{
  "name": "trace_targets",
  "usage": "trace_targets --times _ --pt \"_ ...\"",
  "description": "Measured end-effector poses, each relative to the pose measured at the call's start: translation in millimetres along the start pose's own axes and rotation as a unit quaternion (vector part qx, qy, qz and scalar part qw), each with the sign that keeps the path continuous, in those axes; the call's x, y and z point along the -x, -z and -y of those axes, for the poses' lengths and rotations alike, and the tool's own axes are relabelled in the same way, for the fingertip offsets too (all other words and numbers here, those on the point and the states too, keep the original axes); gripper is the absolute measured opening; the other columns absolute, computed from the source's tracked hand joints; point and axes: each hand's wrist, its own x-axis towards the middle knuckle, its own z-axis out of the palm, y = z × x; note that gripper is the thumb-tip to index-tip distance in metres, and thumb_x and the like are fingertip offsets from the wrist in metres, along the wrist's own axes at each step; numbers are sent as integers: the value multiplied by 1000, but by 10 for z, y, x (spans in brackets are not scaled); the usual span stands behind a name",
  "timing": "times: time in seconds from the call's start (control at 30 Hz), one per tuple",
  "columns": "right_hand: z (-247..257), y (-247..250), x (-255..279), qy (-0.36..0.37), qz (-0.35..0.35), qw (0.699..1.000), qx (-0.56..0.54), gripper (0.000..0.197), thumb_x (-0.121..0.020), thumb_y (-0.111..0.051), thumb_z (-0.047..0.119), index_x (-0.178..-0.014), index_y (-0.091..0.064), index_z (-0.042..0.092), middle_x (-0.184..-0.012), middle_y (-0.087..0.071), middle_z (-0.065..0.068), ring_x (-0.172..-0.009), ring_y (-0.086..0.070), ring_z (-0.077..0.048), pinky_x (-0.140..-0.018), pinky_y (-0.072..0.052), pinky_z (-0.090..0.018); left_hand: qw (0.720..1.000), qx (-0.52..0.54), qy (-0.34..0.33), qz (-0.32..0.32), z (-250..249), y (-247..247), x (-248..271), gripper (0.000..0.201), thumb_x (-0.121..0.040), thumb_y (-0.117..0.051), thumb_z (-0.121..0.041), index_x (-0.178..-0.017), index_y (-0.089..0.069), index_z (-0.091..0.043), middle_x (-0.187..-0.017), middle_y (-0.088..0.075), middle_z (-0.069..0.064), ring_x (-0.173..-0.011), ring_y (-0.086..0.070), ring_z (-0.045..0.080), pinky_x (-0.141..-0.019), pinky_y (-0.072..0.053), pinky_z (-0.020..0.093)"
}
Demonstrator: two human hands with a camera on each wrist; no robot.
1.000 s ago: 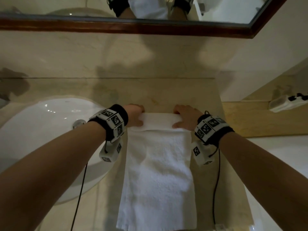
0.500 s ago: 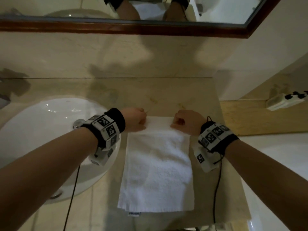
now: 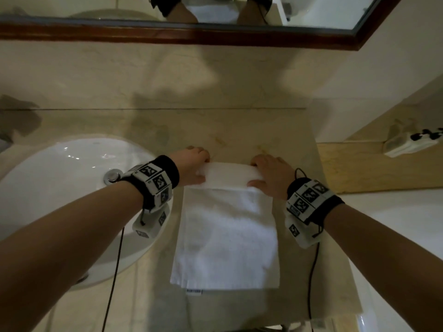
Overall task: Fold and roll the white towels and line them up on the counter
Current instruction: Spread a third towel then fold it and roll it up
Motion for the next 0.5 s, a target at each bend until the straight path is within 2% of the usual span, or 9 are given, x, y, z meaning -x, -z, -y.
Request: trace_targets --times 0.03,0.1,0.2,0.23,0.3,0.37,0.43,0.5 --pt "-1 18 -12 12 -48 999 12 50 -82 -66 41 -116 -49 9 -118 -54 -7 -108 -52 -27 -92 -38 -38 999 -15 -8 -39 0 0 0 49 -84 -62 -33 -125 -46 -12 -129 -48 7 -117 -46 26 -95 -40 33" --pt "11 0 -32 35 -104 993 47 50 -65 -82 34 -97 -55 7 -100 -60 -11 -88 -60 -30 -77 -44 -37 994 -62 -26 -85 -40 -43 12 48 -87 -59 -33 -125 -45 -7 -134 -44 11 -121 -42 29 -100 -35 35" --pt "101 -148 17 32 -92 994 50 55 -51 -87 34 -85 -54 6 -86 -60 -12 -74 -61 -31 -65 -46 -36 993 -102 -32 -47 -174 -131 49 47 -90 -54 -35 -126 -43 -6 -135 -41 11 -122 -40 28 -102 -32 35" --pt "114 -189 29 36 -92 994 35 54 -52 -86 35 -84 -53 8 -84 -58 -10 -73 -59 -29 -64 -45 -34 995 -91 -31 -37 -198 -117 62 45 -89 -54 -37 -122 -45 -7 -131 -43 10 -119 -42 27 -100 -35 34" --pt "113 -135 58 26 -78 996 -35 42 -69 -76 40 -83 -47 14 -87 -49 -2 -78 -48 -22 -69 -40 -32 999 -37 -28 -18 -204 -12 87 36 -90 -52 -39 -109 -54 -10 -120 -50 8 -110 -49 25 -94 -43 34" --pt "32 -18 56 8 -27 992 -126 28 -79 -69 37 -83 -49 16 -90 -46 2 -82 -45 -17 -77 -44 -34 1000 7 -14 20 -194 104 96 27 -93 -48 -32 -103 -59 -10 -115 -55 7 -103 -55 26 -90 -47 33" --pt "-65 99 16 -15 16 983 -181 23 -79 -71 29 -89 -58 14 -92 -48 3 -84 -48 -16 -78 -47 -28 998 43 13 36 -172 135 79 21 -92 -50 -22 -107 -58 -10 -115 -57 8 -102 -56 27 -87 -45 31" --pt "-122 166 -47 -23 33 984 -175 38 -75 -75 33 -103 -58 14 -100 -47 3 -91 -48 -16 -75 -42 -20 995 85 48 35 -153 123 72 25 -89 -55 -17 -113 -52 -9 -119 -53 10 -103 -54 29 -88 -43 32"
